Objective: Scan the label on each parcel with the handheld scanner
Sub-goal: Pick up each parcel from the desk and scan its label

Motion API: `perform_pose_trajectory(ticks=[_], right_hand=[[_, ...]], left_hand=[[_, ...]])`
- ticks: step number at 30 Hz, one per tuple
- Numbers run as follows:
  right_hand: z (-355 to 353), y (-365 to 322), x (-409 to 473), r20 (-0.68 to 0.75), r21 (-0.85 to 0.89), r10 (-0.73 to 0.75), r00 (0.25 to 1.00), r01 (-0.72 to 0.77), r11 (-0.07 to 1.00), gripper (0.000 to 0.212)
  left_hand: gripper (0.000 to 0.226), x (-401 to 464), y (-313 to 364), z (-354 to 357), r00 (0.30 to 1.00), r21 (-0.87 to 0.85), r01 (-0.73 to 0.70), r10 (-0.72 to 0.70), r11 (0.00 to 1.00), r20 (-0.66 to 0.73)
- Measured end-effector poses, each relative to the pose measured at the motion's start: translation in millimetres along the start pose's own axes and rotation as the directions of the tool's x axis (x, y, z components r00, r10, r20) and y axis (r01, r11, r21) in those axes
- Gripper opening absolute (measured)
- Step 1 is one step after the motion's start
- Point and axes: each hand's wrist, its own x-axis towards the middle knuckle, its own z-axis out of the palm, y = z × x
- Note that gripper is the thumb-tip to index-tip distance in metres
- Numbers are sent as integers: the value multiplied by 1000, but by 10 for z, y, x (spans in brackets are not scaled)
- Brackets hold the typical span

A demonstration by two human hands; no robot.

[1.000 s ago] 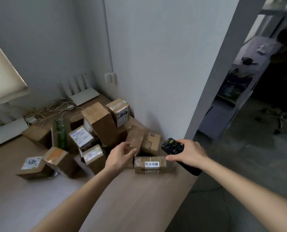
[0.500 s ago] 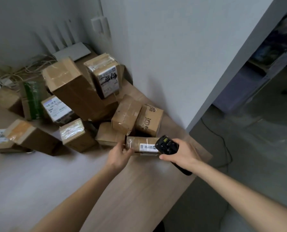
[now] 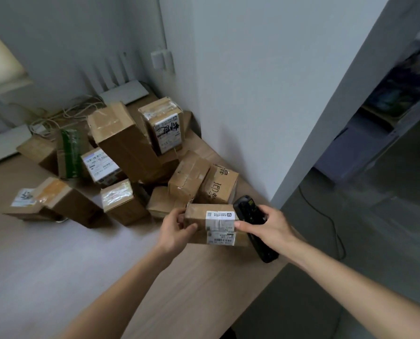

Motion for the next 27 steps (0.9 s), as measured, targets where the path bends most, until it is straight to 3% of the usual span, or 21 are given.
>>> perform_pose_trajectory(ticks=[6,12,18,22,27], right_hand=[[-354,-517,-389,-11,139,-75,997,75,987,41],[-652,-1149,-916,-62,119,-179,982,186,975,36],[-747,-1867,-1568,-60,14,-310,949,311,950,35],[-666,-2305,-1975,-25,-84,-394,919,391,917,44],[-509,-2755,-2360,6,-311,-505,863,481,819,45]], left_hand=[[50,-376,476,-265,990,-54,-133,131,990,-46],[46,-943,949,-782,966,-179,-257,255,950,-36],[68,-1719,1227,-1481,902,-175,-428,432,887,-19],[52,-2214,1245,-1931,875,-176,-477,484,861,-4],[52,-2705,1184,-2365,840,-102,-517,481,850,-251]])
